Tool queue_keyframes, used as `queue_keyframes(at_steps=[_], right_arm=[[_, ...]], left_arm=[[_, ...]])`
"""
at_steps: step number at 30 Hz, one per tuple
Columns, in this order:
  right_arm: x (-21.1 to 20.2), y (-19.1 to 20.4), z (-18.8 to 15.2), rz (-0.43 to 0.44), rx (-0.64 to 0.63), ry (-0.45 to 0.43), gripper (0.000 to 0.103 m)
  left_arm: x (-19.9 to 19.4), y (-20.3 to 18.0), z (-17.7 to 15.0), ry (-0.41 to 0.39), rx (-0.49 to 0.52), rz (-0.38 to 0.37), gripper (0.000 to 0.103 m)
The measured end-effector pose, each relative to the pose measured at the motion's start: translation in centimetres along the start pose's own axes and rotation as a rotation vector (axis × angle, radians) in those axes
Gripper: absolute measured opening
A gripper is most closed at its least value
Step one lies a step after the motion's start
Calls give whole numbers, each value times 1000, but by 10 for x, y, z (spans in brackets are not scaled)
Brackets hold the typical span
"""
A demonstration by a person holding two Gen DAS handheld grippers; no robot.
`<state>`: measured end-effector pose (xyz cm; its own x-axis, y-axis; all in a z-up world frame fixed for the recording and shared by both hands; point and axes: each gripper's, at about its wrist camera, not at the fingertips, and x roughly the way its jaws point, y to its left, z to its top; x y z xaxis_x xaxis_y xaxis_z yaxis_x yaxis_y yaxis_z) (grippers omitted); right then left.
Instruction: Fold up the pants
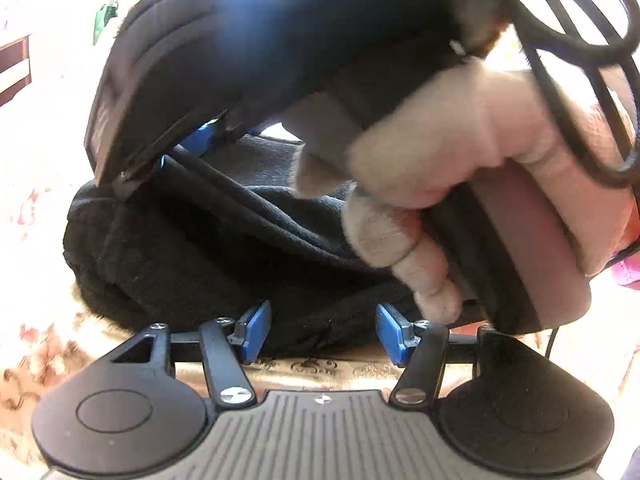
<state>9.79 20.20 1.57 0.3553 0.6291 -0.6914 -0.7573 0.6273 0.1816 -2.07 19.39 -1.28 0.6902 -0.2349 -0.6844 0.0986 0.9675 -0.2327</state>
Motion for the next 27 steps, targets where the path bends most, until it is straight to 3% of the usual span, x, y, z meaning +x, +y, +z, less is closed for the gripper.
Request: queue_keyframes(at_steps=[4,7,9,12,17,20,23,27], right_arm=[[-34,-15,1,49,74,-89,40],[-64,-35,-2,29,136,-166,43],[-80,-51,-8,-47,150,-183,43],[-101,-82,-29,-194,187,-171,43],[-139,-139,-86,-373,379,-157,43],[-146,-167,-121,-429,483,-128,43],[-148,-189,-147,-437,569,-125,42],[-180,-194,-166,-425,622,-190,44]], left_arm=[[-18,9,-5,7,-34,12,72],[-37,10,-3,-8,-4,84,72],[-49,7,4,-46,37,124,72],[-60,1,22,-142,94,126,77],[-28,-7,51,-208,166,115,81],[2,-4,63,-170,175,75,81],[44,10,58,-23,169,146,82],[31,9,40,3,166,141,83]])
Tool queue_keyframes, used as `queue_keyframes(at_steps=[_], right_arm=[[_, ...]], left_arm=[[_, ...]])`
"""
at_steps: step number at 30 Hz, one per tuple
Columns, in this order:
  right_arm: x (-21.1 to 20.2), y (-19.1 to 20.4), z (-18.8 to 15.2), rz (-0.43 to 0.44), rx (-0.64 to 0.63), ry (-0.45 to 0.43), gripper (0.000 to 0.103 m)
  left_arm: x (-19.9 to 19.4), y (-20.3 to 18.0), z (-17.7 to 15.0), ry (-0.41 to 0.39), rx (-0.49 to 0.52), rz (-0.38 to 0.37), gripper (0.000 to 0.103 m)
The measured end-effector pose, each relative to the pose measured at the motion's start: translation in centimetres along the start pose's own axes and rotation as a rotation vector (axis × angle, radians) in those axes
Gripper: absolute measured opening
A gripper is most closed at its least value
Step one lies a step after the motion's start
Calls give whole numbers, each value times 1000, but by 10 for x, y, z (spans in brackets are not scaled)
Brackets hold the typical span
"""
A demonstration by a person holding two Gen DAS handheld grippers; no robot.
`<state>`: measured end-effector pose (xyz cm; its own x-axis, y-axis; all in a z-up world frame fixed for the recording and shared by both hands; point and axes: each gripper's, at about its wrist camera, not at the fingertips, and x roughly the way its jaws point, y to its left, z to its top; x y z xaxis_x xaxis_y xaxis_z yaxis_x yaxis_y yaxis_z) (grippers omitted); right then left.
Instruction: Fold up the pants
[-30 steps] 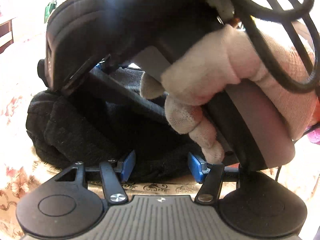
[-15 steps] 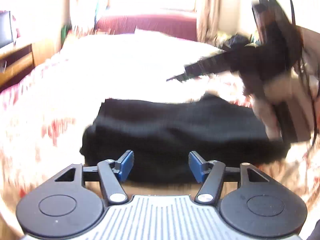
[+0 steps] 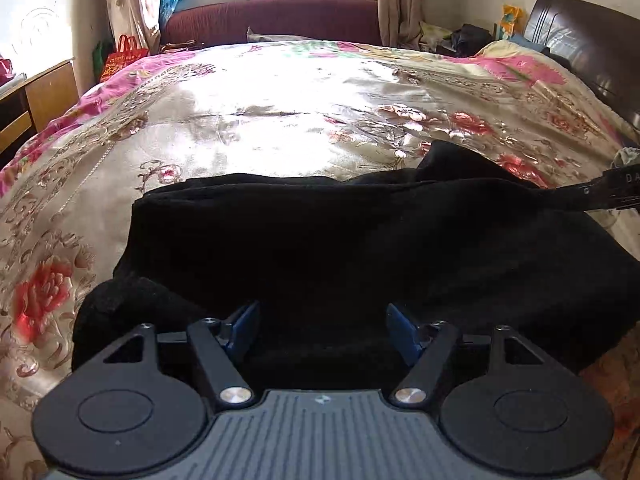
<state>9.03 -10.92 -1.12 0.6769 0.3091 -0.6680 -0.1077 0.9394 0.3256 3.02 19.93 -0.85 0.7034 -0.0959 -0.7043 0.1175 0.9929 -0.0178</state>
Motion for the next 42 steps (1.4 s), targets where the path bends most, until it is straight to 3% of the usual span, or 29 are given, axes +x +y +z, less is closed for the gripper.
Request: queue_keyframes(at_steps=[2,7,11,14,17,20,22,23,26,30,34,39,42], right_arm=[[-11,-15,-4,16,52,-4,49],[-7,-52,-30,180,269,72,61],[12,-77,-45,430,508,126,61],[18,-80,-45,480,475,141,61],[37,-92,-46,538,577,146,53],[42,-79,-37,564,571,119,39],[43,-76,-39,602,653,108,24],[41,-78,-40,618,688,105,22],[20,-93,-40,610,701,86,16],[-13,-130,-56,489,688,56,15],[-36,-170,-77,388,804,29,15],[-73,-185,-74,324,775,-54,15],[-62,-189,-78,270,766,-13,19]], left_arm=[[-5,-7,2,12,23,28,83],[4,-16,16,43,51,66,83],[8,-19,19,71,65,90,83],[9,-22,22,87,77,100,83],[12,-25,25,103,89,102,83],[15,-29,28,114,110,122,83],[17,-32,29,126,131,139,83],[18,-34,29,134,140,147,83],[16,-45,33,148,153,141,83],[17,-83,34,136,207,51,83],[23,-129,36,93,285,-27,83],[12,-172,54,-8,348,-149,83],[35,-188,46,31,429,-141,84]])
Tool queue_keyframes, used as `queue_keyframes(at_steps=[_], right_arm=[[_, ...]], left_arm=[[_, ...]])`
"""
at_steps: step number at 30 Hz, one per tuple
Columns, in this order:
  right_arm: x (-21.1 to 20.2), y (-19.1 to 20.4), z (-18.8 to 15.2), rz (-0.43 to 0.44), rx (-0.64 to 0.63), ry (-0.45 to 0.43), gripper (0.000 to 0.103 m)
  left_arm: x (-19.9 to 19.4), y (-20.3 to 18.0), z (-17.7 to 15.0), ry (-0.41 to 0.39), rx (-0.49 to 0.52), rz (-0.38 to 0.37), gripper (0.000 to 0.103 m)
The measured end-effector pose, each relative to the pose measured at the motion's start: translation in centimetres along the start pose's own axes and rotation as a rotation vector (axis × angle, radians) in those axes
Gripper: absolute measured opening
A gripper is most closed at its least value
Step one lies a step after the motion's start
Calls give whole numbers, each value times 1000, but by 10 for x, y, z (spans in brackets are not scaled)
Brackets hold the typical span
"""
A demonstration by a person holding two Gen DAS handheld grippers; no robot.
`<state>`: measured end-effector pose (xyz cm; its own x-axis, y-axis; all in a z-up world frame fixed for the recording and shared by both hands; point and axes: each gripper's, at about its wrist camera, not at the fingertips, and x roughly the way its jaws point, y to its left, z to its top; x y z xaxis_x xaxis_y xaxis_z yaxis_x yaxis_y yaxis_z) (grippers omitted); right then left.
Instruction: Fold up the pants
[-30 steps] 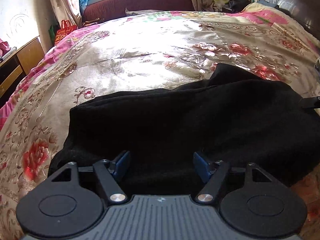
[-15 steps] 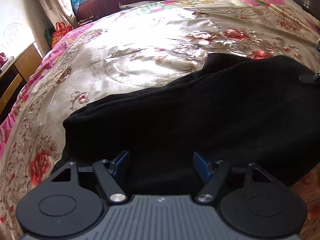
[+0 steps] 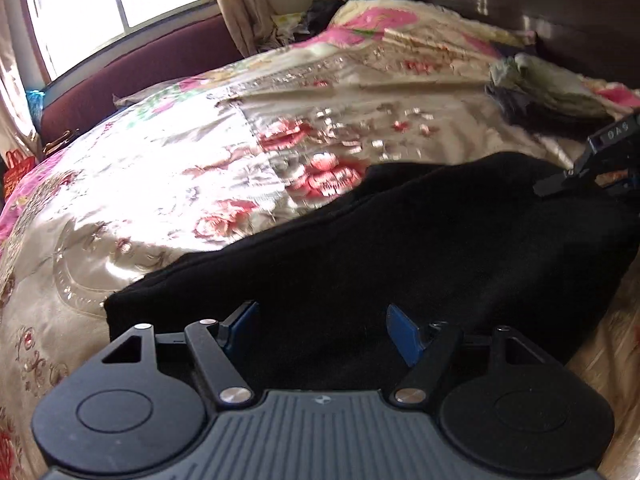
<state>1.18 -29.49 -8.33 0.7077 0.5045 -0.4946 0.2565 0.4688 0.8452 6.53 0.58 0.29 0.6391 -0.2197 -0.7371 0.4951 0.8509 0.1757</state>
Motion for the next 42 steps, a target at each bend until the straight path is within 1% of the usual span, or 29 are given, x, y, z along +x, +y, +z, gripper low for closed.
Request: queue_keyframes(at_steps=[1,2,4,6,8,10,11,13,14,15,17,18,19,20,22,24,26,27,30,32,35,38,40,42], right_arm=[[3,-4,-2,8,17,12,23],[6,-6,-5,19,21,17,26],[4,-8,-8,30,8,13,29],[1,-11,-9,57,23,12,33],[-3,-15,-10,66,28,14,34],[-9,-17,-9,66,21,19,34],[-9,-16,-10,63,18,15,34],[-11,-14,-9,49,20,6,23],[-16,-14,-10,52,28,2,21],[-18,-11,-10,55,25,-5,20],[-21,-3,-10,47,-8,-16,19],[-20,-1,-10,38,-11,-18,19],[-19,-1,-9,31,-4,-15,19],[-18,-1,-9,26,11,-11,19],[-20,6,-10,19,9,-13,18],[-27,23,-10,9,-28,-26,18],[-31,45,-7,20,-67,-33,18],[-33,61,-7,21,-99,-35,18],[-29,109,-12,-6,-226,-36,18],[-23,142,-19,-30,-308,-29,18],[-9,185,-34,-52,-413,-14,18],[13,223,-57,-69,-526,24,19],[37,243,-82,-80,-613,69,19],[65,255,-104,-94,-659,120,19]], left_arm=[[8,1,-3,23,-2,-3,85],[12,5,-4,35,-27,-19,85],[6,19,-3,39,-99,-49,85],[-4,27,-2,26,-119,-17,85],[-8,30,-4,15,-114,23,85],[-2,32,-11,50,-118,41,87],[4,30,-17,64,-115,47,88],[3,23,-19,56,-90,76,88],[-2,19,-16,50,-70,87,86],[-12,16,-13,27,-47,86,86],[-28,8,-11,-33,5,66,90],[-31,5,-12,-38,33,63,91],[-26,1,-16,-20,56,63,93],[-17,-1,-22,3,64,65,94],[-10,4,-28,6,-1,53,94],[-17,11,-26,-17,-72,28,93],[-16,16,-29,-27,-95,18,94],[-12,19,-32,-24,-106,11,95],[-4,26,-36,-35,-190,-21,96],[-3,25,-38,-51,-203,-18,97],[-3,22,-43,-81,-212,-8,98],[-5,24,-45,-95,-210,-21,98],[-6,25,-47,-104,-211,-30,98],[-8,25,-49,-112,-208,-38,98]])
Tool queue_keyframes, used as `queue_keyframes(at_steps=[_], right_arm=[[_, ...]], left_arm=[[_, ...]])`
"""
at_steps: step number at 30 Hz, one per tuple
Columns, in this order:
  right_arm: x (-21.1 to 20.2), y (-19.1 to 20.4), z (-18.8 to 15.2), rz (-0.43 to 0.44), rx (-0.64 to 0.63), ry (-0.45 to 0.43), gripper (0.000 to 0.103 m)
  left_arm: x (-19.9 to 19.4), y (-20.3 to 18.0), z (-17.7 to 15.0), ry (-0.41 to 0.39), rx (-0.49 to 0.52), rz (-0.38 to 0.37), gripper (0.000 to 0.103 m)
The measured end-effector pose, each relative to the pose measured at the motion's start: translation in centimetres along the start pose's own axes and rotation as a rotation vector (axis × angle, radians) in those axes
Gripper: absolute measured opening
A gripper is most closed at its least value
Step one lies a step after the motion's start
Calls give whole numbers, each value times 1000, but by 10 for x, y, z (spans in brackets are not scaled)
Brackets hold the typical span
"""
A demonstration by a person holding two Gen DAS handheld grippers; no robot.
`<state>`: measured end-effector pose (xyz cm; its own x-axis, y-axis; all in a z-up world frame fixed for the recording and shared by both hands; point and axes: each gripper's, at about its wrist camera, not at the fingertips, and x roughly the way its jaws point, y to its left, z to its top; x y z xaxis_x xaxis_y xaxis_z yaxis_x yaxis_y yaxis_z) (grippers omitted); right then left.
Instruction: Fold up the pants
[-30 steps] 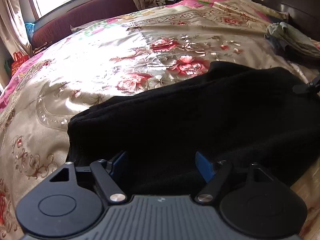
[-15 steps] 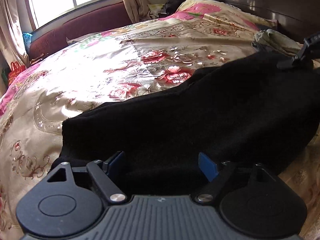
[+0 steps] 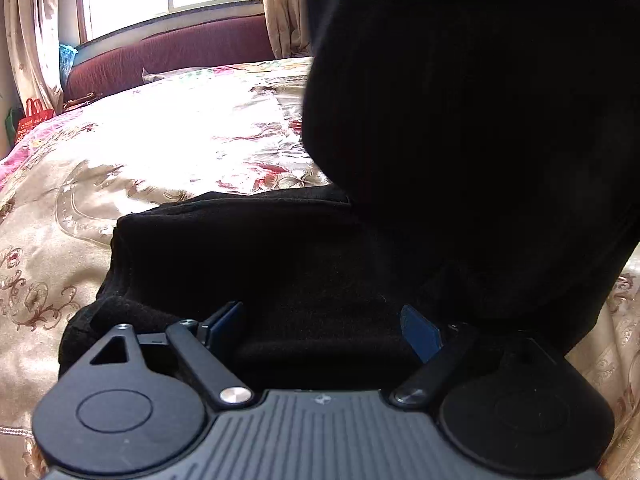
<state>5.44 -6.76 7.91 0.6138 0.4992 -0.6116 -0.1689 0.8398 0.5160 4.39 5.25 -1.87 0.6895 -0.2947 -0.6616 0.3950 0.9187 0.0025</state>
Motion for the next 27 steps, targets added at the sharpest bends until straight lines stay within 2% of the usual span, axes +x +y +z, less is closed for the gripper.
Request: queue_keyframes(at_steps=[5,8,12,17,27], right_arm=[[63,37,-21,-8,-78,83,19],[82,39,-25,-10,-65,107,19],[90,35,-20,-8,-13,127,19],[93,42,-9,-19,0,112,19],[126,58,-18,-87,-15,136,21]], left_arm=[[-18,13,-5,-14,-41,-23,98],[-33,27,-13,-23,-96,-34,98],[-46,43,-19,-41,-176,-84,98],[-57,55,-24,-51,-211,-106,97],[-74,77,-36,-45,-280,-92,97]])
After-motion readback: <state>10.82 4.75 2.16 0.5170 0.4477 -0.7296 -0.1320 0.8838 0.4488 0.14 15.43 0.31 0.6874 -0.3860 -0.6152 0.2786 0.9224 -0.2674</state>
